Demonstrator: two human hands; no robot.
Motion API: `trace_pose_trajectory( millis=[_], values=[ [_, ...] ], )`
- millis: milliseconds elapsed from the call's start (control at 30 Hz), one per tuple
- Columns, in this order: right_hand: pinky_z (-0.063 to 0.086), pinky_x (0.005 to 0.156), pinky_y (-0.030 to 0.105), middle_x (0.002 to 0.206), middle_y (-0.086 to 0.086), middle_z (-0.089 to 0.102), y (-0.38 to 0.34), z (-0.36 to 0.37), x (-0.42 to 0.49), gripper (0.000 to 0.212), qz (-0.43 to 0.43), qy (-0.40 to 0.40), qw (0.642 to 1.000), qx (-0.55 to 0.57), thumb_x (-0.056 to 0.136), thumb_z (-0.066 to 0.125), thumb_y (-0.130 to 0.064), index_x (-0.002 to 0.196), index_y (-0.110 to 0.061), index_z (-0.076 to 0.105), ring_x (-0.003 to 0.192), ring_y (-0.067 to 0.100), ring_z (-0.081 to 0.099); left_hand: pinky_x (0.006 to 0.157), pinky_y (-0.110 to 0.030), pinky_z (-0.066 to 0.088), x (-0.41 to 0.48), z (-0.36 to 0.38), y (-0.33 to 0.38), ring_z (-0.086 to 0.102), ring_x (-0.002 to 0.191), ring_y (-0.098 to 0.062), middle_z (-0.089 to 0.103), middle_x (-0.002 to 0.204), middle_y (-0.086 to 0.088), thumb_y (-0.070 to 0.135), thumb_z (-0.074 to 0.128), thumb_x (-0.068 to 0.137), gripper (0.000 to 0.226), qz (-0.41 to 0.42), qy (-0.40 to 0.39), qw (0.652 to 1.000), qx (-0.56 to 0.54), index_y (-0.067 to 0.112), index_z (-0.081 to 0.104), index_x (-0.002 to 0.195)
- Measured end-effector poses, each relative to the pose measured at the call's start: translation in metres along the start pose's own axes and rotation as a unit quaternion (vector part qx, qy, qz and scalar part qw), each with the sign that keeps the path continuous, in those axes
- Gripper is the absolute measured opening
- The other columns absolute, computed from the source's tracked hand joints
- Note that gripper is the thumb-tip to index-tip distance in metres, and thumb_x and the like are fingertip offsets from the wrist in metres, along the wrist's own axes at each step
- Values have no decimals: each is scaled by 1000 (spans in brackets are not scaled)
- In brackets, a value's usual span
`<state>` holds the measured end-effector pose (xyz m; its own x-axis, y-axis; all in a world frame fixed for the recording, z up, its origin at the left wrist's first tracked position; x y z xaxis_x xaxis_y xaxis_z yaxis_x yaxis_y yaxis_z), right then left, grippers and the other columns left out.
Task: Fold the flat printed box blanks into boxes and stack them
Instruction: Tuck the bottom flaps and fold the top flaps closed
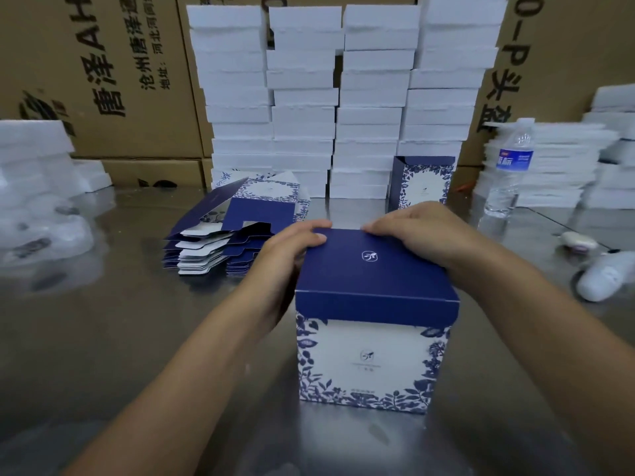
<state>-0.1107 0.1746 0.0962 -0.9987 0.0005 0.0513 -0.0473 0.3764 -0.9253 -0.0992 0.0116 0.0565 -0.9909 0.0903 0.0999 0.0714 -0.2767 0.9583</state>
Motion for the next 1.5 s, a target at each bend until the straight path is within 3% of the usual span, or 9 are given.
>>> trace_pose_trajectory(
  millis=[67,233,400,633,900,1033,1267,1433,1500],
  values=[
    [46,39,15,55,-5,69,0,5,-3,12,12,-10,1000,-8,79,74,-25,72,-16,74,43,6,61,59,-19,52,2,0,2,66,65,-12,72,78,-1,10,51,90,20,-29,7,999,10,19,68,92],
    [39,35,10,49,-8,65,-3,6,-7,18,-3,-6,1000,-3,80,73,-30,73,-14,73,38,3,57,85,-32,47,12,3,16,65,83,-20,73,102,-10,22,59,90,22,-76,-29,976,203,8,71,103],
    [37,36,8,46,-12,63,-5,7,-7,15,-16,-13,1000,1,83,71,-23,71,-15,70,38,-2,56,50,-15,45,20,15,26,63,52,-10,71,65,2,30,61,88,20,-63,-36,933,351,13,70,82],
    [37,35,8,46,-12,62,-4,7,-6,16,-12,-10,1000,7,82,71,-21,67,-17,69,37,-1,55,41,-10,41,23,15,24,55,39,-3,62,48,10,23,65,88,23,-38,-12,948,316,20,61,65],
    [37,32,10,44,-8,62,2,1,-9,17,14,30,999,31,82,73,-24,75,-8,70,34,4,56,51,-21,40,16,2,22,55,55,-16,61,74,-7,18,59,90,6,-40,65,963,259,12,60,87],
    [36,33,10,46,-7,62,1,1,-10,18,9,27,999,38,83,72,-23,71,-9,69,34,4,55,64,-26,46,9,-5,15,59,64,-20,65,73,-7,22,61,90,12,-34,77,975,205,11,65,86],
    [37,32,10,44,-10,62,3,-1,-9,18,18,24,999,31,83,71,-26,71,-12,69,34,3,56,65,-28,42,11,-2,18,56,70,-23,62,76,-12,16,57,92,12,-15,76,975,208,6,62,88],
    [53,64,27,73,2,70,19,-10,-10,18,48,48,995,74,85,68,-28,83,-10,70,61,17,65,56,-21,46,9,-2,14,57,65,-22,62,80,-13,20,56,94,14,-17,69,979,190,7,61,91],
    [52,67,30,79,5,72,21,-11,-11,18,50,46,994,83,87,67,-28,86,-11,72,64,19,64,60,-23,46,7,-2,10,58,65,-22,64,77,-10,21,56,94,16,-27,71,985,158,8,62,88]
  ],
)
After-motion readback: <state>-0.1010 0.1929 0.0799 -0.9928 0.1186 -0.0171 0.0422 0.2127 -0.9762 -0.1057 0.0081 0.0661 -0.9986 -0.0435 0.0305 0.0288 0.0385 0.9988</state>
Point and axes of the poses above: each hand's wrist, its own x-axis towards the middle knuckle, its own z-axis out of the palm, y = z × x, the point moved 6 cm from there along x, towards the middle knuckle
